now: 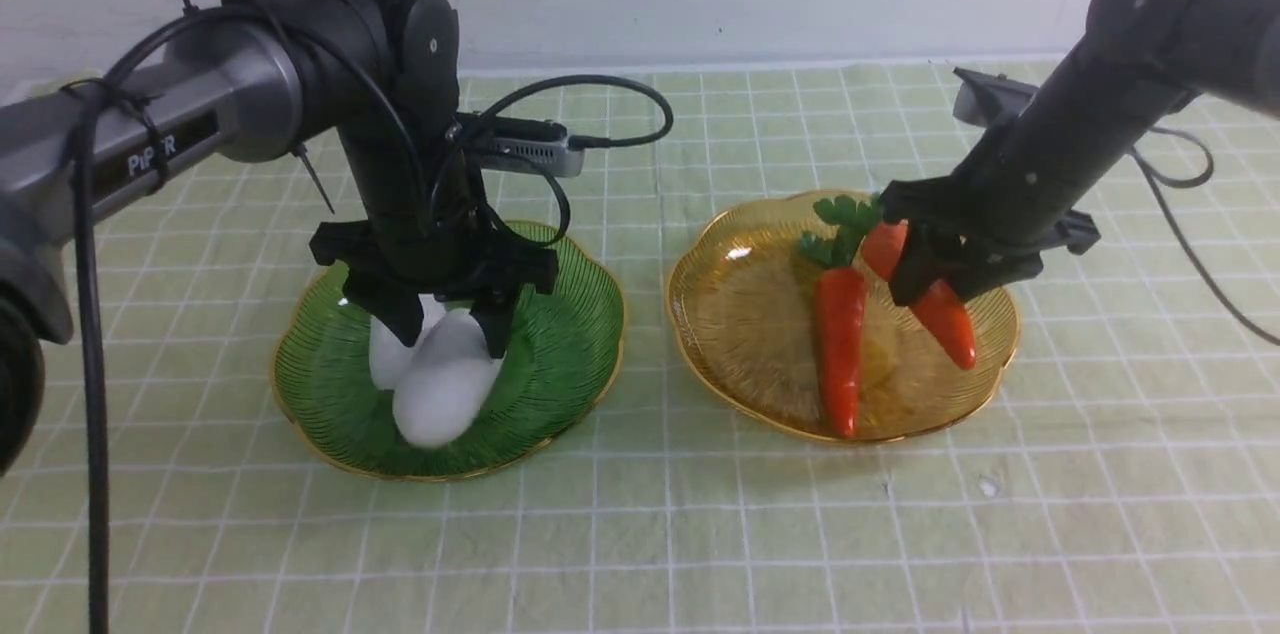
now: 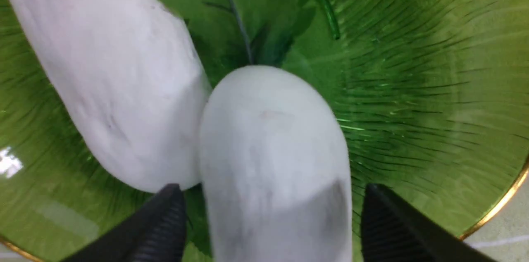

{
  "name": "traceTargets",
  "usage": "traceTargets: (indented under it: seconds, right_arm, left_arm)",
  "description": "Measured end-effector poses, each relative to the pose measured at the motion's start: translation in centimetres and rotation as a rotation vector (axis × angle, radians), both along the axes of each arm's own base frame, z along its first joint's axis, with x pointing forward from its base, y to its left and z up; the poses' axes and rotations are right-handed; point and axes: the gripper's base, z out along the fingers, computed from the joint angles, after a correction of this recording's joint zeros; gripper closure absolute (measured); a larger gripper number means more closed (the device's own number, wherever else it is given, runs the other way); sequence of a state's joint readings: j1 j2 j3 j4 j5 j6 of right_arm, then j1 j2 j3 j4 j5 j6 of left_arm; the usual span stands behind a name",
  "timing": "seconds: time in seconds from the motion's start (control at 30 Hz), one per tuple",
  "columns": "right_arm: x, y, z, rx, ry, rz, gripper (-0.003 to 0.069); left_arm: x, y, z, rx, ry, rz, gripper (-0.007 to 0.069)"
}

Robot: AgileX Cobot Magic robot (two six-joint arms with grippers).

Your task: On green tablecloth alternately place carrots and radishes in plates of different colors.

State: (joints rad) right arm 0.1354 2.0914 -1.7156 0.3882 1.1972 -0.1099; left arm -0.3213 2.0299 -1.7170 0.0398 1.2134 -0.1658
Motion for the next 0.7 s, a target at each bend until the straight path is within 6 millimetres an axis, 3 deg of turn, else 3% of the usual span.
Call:
traceTargets:
  seconds: [0.03, 0.1, 0.17, 0.27, 0.3, 0.37, 0.4, 0.43, 0.53, 0.57, 0.63, 0.7]
  right_arm:
    - [0.0, 0.0, 0.0, -0.001, 0.001, -0.002, 0.0319]
    - [0.0, -0.2, 0.2, -0.016, 0.018, -0.025, 0.0193]
    - [0.1, -0.3, 0.4, -0.036, 0.011, -0.022, 0.0110]
    - [-0.2, -0.5, 1.3, -0.055, -0.015, -0.009, 0.0067]
    - [-0.5, -0.5, 1.9, -0.055, -0.026, -0.007, 0.0065]
    - [-2.0, -0.8, 5.0, -0.048, -0.088, -0.007, 0.0097]
    - [-2.4, -0.8, 5.7, -0.046, -0.101, -0.008, 0.0106]
    - [-3.9, -1.0, 8.2, -0.038, -0.152, -0.012, 0.0148]
    - [-7.5, -1.5, 12.8, -0.023, -0.258, -0.014, 0.0232]
    - [-10.4, -1.9, 15.5, -0.016, -0.326, -0.010, 0.0307]
    - [-14.0, -2.4, 18.2, -0.008, -0.405, -0.006, 0.0377]
    - [-18.5, -3.1, 19.9, -0.005, -0.495, -0.012, 0.0477]
  left_arm:
    - [0.0, 0.0, 0.1, 0.000, -0.001, 0.000, 0.0054]
    - [0.4, -0.1, 1.2, -0.005, -0.036, -0.001, -0.0008]
    - [0.7, -0.1, 2.4, -0.014, -0.075, -0.002, -0.0002]
    - [0.4, 0.0, 4.2, -0.028, -0.118, -0.002, 0.0090]
    - [0.1, 0.1, 4.9, -0.034, -0.133, -0.003, 0.0167]
    - [-1.4, 0.5, 7.8, -0.055, -0.192, -0.017, 0.0411]
    - [-1.6, 0.5, 8.0, -0.056, -0.197, -0.020, 0.0449]
    - [-2.9, 1.0, 9.7, -0.066, -0.231, -0.023, 0.0545]
    - [-6.1, 2.0, 12.6, -0.085, -0.286, -0.023, 0.0610]
    - [-8.2, 2.7, 13.9, -0.092, -0.311, -0.026, 0.0624]
    - [-10.8, 3.6, 14.9, -0.100, -0.333, -0.027, 0.0630]
    - [-15.2, 5.0, 15.8, -0.115, -0.380, -0.028, 0.0632]
